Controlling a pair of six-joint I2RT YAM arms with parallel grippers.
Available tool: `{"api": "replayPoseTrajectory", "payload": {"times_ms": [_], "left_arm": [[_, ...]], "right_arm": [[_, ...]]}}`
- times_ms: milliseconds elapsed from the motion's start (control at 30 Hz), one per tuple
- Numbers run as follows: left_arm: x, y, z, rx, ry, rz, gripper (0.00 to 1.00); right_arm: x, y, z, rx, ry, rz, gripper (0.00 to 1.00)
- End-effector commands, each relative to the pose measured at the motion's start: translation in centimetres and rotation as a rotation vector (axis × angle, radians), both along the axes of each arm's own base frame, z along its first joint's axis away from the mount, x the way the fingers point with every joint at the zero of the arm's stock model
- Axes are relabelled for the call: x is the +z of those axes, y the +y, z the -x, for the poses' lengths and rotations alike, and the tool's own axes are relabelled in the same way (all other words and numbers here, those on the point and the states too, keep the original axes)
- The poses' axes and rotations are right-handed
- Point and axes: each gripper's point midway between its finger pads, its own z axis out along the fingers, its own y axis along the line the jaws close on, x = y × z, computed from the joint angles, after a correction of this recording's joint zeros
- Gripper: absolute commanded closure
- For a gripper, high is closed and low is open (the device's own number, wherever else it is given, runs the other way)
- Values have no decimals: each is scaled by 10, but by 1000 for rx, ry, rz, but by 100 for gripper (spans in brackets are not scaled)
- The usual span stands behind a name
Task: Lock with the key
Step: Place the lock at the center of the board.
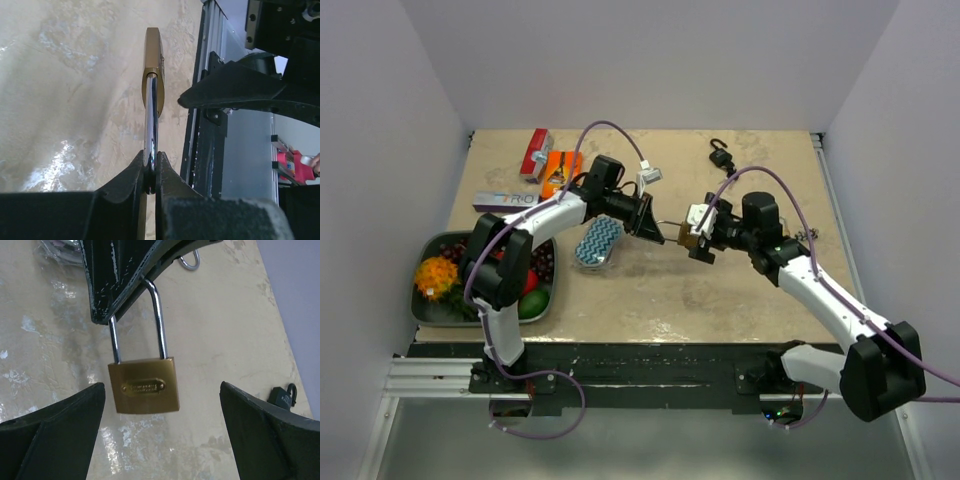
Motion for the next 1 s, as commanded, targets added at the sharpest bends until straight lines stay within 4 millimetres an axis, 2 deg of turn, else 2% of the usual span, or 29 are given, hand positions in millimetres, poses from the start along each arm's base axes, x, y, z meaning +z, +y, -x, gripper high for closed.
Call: {"api": "replayPoseTrajectory", "payload": {"times_ms": [0,233,433,733,833,867,933,967], "left_arm": [[53,-6,12,-88,-52,123,100],[56,-5,15,-91,-56,120,100],[57,-8,14,-93,-50,123,100],[55,-8,12,-89,-43,122,100],[56,-9,11,-89,-44,123,100],[55,-9,11,-89,-41,122,100],[56,-9,10,-86,-45,123,100],[56,-9,10,-88,-49,124,100]], "right_arm": [[12,17,-4,97,-102,-22,1],[1,28,3,171,-121,26,7],[-12,29,7,193,-128,85,8],[-23,26,2,168,-130,127,21],[-23,24,-1,145,-138,130,29],[-21,24,-3,135,-143,128,38],[-21,22,-5,113,-135,122,47],[-21,20,-7,97,-134,126,58]]}}
